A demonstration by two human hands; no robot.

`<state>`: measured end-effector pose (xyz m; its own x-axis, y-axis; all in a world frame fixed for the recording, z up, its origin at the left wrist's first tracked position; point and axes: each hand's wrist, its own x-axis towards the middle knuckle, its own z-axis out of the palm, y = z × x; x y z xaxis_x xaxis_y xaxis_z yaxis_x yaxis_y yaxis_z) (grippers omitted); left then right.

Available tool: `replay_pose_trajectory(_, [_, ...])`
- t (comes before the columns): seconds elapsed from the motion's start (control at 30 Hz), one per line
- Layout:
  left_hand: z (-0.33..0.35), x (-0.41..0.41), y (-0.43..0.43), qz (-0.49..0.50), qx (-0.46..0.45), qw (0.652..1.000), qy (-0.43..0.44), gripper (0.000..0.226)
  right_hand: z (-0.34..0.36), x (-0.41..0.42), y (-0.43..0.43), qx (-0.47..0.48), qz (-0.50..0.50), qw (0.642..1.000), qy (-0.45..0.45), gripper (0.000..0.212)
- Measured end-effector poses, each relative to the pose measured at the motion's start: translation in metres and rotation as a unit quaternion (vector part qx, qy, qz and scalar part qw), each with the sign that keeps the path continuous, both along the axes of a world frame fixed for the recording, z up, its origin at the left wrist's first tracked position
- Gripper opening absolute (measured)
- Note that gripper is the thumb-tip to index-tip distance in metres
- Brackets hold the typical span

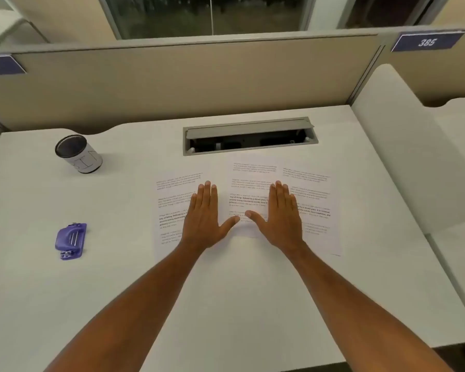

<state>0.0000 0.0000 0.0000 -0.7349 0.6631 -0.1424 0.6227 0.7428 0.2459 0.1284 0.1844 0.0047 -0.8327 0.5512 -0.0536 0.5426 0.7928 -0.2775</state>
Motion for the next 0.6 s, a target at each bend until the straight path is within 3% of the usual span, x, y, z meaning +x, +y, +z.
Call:
replay_pose_trajectory(0.23, [-0.023,0.009,-0.007,0.07,-0.063,0.995,-0.042,0.128,-0.026,0.016,0.0,-0.016,-0.018,0.997,-0.068,0.109])
replay_pose_trajectory(0.6, [-0.035,0.025,0.003,0.053,-0.028,0.996,-0.072,0.136,-0.037,0.022,-0.007,0.023,0.054,0.997,-0.049,0.101])
